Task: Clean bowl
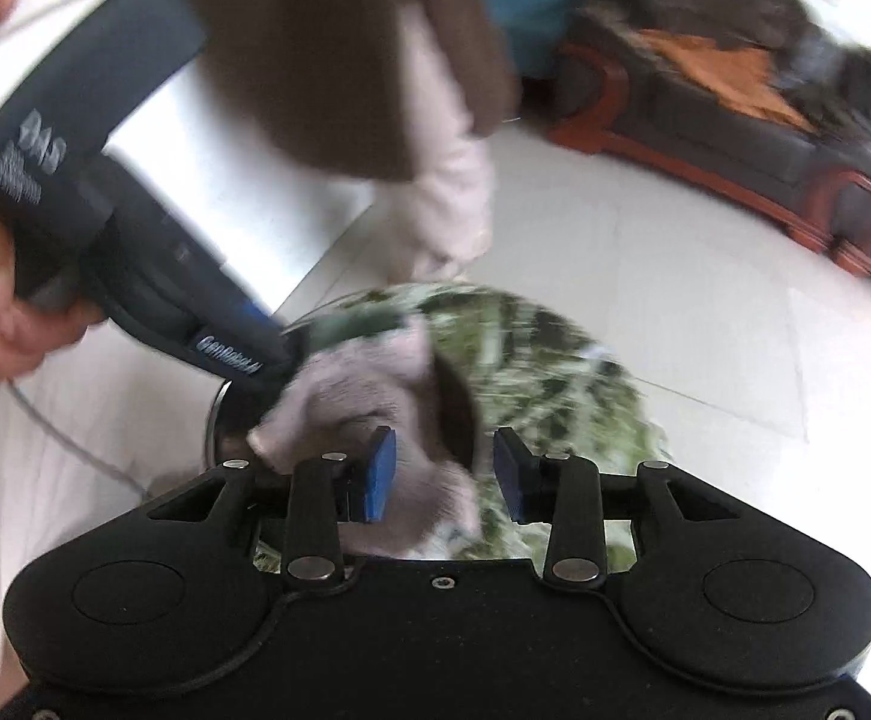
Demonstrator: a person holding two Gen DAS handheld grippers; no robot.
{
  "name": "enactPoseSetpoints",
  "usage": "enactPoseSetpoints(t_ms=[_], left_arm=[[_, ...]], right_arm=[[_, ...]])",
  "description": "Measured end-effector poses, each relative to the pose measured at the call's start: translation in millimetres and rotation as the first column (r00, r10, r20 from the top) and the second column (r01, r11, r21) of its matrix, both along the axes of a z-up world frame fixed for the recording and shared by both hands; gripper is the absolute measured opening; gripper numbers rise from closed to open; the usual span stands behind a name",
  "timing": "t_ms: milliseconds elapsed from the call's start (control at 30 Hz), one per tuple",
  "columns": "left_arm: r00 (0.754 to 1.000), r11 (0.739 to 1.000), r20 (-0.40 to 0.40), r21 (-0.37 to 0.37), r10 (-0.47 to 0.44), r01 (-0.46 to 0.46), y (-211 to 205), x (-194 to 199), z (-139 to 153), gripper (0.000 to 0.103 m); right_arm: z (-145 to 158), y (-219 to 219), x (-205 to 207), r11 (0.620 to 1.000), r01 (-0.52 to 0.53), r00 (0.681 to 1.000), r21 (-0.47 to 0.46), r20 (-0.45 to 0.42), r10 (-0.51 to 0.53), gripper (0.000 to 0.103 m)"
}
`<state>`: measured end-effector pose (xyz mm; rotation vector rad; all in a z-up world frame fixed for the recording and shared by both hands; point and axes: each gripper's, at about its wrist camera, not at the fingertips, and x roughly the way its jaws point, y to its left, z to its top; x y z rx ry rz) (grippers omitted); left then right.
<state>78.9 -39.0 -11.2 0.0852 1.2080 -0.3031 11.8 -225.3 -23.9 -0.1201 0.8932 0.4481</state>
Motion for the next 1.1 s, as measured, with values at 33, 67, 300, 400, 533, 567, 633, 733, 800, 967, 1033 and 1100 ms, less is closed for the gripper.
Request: enactPoseSetpoints(t_ms=[33,67,300,400,533,567,633,733,800,967,1033,1100], left_arm=[[1.000,1.000,-0.004,0.003,-0.001,0.001,0,0,-2,0.011],[1.000,1.000,-0.009,0.006,-0.001,0.001,0,0,-4,0.011],[1.000,1.000,-0.006,0.007,-0.001,0.001,2,-9,-6,0.010],[1.000,1.000,-0.006,0.011,-0.006,0.006,3,-15,-6,0.010],[0.999,1.000,-0.041,0.006,-0.025,0.025,3,-22,-6,0.013],[0.998,1.000,-0.051,0.004,-0.028,0.028,3,-24,-6,0.014],[0.997,0.999,-0.067,0.001,-0.033,0.033,2,-27,-7,0.015],[0.996,0.999,-0.080,-0.001,-0.034,0.034,2,-32,-7,0.018],[0.997,1.000,-0.078,-0.001,-0.025,0.025,5,-33,-6,0.019],[0.997,1.000,-0.068,-0.007,-0.020,0.019,11,-27,-7,0.016],[0.998,1.000,-0.067,-0.010,-0.020,0.020,13,-24,-8,0.015],[0.997,1.000,-0.070,-0.015,-0.014,0.013,15,-24,-9,0.015]], right_arm=[[0,-8,0,0.998,0.053,0.999,0.031,-0.015,-0.052,0.042],[-1,-16,-1,0.992,0.106,0.994,0.062,-0.032,-0.104,0.042],[-24,-17,22,0.981,0.103,0.987,0.165,-0.142,-0.080,0.039],[-25,-8,34,0.990,0.027,0.993,0.135,-0.118,-0.011,0.024],[-27,3,49,0.993,-0.073,0.993,0.092,-0.090,0.081,0.021],[-27,6,53,0.992,-0.098,0.991,0.081,-0.083,0.104,0.021],[-28,12,61,0.987,-0.147,0.986,0.058,-0.071,0.151,0.021],[-29,21,71,0.976,-0.216,0.975,0.024,-0.056,0.217,0.021],[-29,31,75,0.964,-0.266,0.963,-0.013,-0.038,0.266,0.021],[-29,49,74,0.940,-0.332,0.942,-0.077,0.016,0.334,0.021],[-25,48,70,0.948,-0.309,0.948,-0.073,0.054,0.313,0.029],[-14,40,59,0.955,-0.287,0.951,-0.073,0.097,0.293,0.032]])
